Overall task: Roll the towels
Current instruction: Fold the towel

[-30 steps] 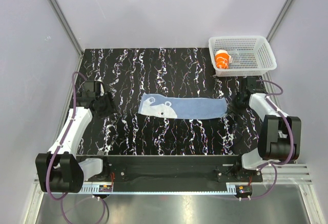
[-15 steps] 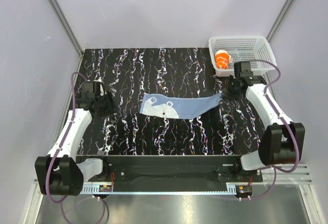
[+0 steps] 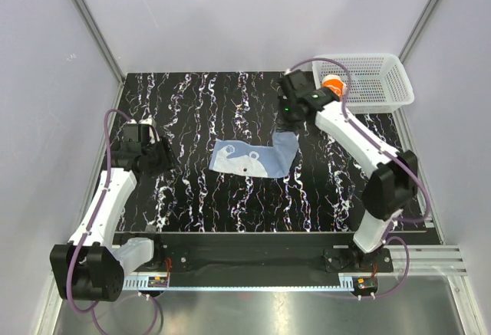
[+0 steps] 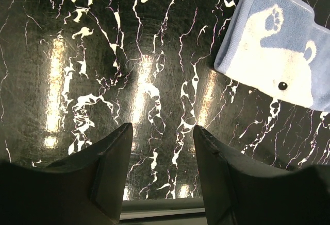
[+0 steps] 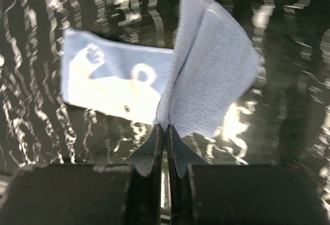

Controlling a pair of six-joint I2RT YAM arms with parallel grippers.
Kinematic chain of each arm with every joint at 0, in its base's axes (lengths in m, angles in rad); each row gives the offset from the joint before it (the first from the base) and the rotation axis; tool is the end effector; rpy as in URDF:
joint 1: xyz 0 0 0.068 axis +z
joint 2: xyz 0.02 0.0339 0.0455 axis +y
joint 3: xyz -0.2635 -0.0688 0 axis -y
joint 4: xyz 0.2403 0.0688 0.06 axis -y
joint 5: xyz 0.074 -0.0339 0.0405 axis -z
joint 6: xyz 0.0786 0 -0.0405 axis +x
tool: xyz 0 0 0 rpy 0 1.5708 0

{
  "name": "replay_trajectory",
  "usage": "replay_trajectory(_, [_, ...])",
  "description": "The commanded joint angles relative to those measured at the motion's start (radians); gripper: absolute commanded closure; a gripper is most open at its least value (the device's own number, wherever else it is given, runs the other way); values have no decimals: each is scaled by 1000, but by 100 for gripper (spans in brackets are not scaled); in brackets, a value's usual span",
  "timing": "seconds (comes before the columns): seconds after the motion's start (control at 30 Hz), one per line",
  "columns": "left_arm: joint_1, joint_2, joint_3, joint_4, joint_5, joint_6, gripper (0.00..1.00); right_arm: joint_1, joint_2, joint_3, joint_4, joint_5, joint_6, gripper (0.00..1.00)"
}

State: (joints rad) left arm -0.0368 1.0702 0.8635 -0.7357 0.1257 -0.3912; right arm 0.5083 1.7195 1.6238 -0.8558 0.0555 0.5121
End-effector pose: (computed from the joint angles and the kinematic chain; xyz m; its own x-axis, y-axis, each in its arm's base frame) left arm 0.2299 -0.0183 0.2311 -0.7894 -0.3495 -0.5048 -0.2064 0.9254 -0.3179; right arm 0.3450 0.1872 0.2867 -0.8444 0.0896 -0.5281 -0.0505 0.9682 0.2451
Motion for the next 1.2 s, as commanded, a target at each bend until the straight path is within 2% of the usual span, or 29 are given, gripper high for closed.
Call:
replay_trajectory(0.0, [-8, -32, -9, 38, 15, 5, 45, 91, 78, 140, -48, 38, -29, 100])
replay_trajectory(0.23, [-14, -39, -11, 39, 12, 2, 45, 199, 218, 294, -69, 38, -21, 100])
replay_trajectory(0.6, [-20, -38, -12, 38, 11, 2, 45, 295, 373, 473, -97, 35, -6, 100])
replay_trajectory(1.17, [-26, -35, -9, 36, 5, 0, 45, 374, 522, 493, -29, -20, 3, 100])
